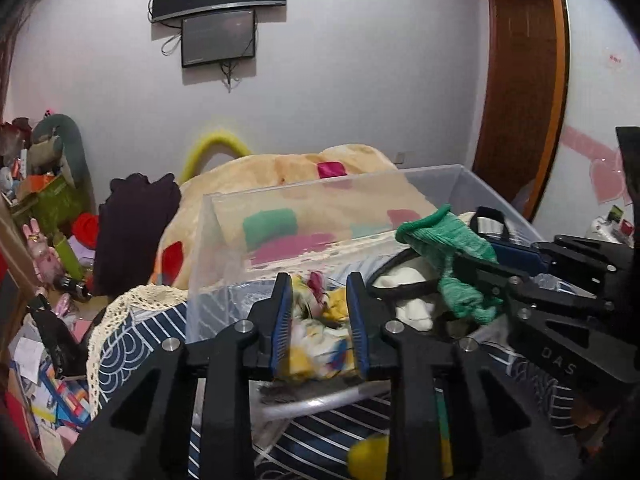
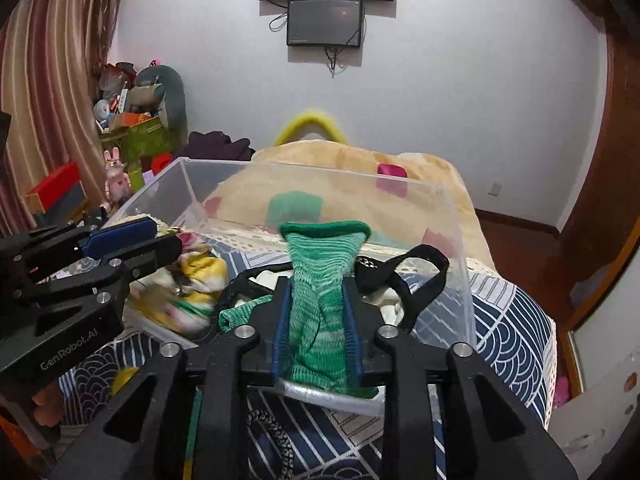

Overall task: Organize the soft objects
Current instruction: 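Release the floral cloth and green sock into the clear box with both grippers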

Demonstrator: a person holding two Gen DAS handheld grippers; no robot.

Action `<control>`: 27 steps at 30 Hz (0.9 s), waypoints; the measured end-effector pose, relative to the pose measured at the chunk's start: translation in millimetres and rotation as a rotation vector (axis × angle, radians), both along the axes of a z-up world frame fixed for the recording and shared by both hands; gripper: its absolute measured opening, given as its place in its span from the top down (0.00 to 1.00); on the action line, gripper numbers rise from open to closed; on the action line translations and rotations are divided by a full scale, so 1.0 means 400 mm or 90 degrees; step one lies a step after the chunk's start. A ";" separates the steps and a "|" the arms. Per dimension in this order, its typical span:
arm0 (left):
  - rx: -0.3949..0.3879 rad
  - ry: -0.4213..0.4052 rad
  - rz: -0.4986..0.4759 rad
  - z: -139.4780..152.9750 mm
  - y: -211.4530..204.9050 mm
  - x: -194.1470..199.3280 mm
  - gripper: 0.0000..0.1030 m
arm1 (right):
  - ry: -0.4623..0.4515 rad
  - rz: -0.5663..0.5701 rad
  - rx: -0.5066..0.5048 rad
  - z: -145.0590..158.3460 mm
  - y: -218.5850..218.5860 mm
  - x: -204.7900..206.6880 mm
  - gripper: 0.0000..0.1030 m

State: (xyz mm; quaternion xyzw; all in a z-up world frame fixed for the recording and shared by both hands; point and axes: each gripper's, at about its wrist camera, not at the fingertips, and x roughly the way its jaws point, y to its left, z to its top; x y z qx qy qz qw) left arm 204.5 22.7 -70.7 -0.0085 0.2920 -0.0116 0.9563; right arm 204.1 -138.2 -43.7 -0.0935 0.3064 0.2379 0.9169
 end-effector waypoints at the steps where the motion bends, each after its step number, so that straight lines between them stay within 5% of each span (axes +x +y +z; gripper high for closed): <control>1: -0.003 0.001 -0.002 0.003 0.002 -0.003 0.71 | -0.002 0.003 0.004 0.007 -0.004 0.000 0.71; 4: -0.009 -0.005 -0.001 0.018 0.006 -0.018 0.53 | -0.020 0.006 0.019 0.026 -0.024 -0.030 0.67; 12: -0.028 -0.044 -0.002 0.056 0.019 -0.096 0.37 | -0.062 0.013 0.044 0.072 -0.049 -0.105 0.42; 17: -0.009 -0.068 0.020 0.055 0.015 -0.154 0.06 | -0.084 0.004 0.043 0.058 -0.057 -0.147 0.28; 27: -0.025 -0.017 0.030 -0.034 0.039 -0.222 0.04 | 0.002 0.023 0.065 -0.016 -0.050 -0.167 0.28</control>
